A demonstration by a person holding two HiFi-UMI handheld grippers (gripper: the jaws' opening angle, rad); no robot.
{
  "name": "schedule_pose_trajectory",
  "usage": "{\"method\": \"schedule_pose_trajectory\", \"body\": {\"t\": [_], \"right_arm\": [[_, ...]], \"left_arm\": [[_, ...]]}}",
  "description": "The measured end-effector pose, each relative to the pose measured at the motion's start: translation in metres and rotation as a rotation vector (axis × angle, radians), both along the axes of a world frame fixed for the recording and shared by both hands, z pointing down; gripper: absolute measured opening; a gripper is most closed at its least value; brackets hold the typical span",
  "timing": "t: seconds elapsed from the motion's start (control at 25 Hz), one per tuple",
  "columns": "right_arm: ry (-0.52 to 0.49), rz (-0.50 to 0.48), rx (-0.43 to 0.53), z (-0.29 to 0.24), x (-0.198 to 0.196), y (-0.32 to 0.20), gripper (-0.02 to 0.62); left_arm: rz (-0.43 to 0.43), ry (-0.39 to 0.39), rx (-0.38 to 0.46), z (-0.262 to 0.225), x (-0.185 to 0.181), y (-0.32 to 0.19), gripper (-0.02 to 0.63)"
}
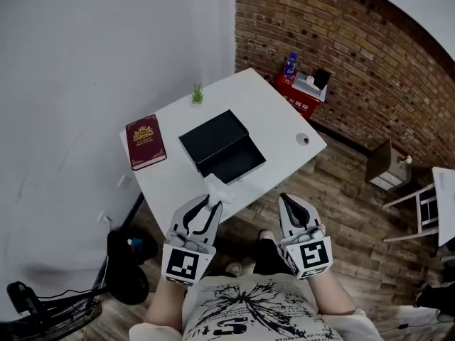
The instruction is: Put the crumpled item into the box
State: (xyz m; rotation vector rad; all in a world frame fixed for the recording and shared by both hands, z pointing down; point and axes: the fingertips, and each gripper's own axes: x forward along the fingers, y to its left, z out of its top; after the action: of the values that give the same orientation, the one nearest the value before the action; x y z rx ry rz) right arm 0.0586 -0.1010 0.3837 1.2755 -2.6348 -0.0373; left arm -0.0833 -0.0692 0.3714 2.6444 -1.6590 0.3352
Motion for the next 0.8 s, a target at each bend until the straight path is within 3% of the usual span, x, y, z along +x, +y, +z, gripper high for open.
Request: {"method": "schedule_pose_trajectory", "body": {"t": [0.16,0.56,0.8], "right_arm": [[-0.004,-0.084,-0.01,0.005,-0.01,-0.059,0.014],[0.016,-0.366,-0.03,0.01,-0.034,-0.206,0.015],[0.03,-0.487,-0.075,0.045,-0.062,-0.25,0.015]], "left_arm": [[-0.061,-0.013,-0.029,0.013,-0.002,-0.046,0.097],[-0.32,-0.005,-0.091,0.036,-0.009,-0.156,0.097],[-0.364,-0.044,-0.168,0.083,-0.012,-0.191,0.097]]}}
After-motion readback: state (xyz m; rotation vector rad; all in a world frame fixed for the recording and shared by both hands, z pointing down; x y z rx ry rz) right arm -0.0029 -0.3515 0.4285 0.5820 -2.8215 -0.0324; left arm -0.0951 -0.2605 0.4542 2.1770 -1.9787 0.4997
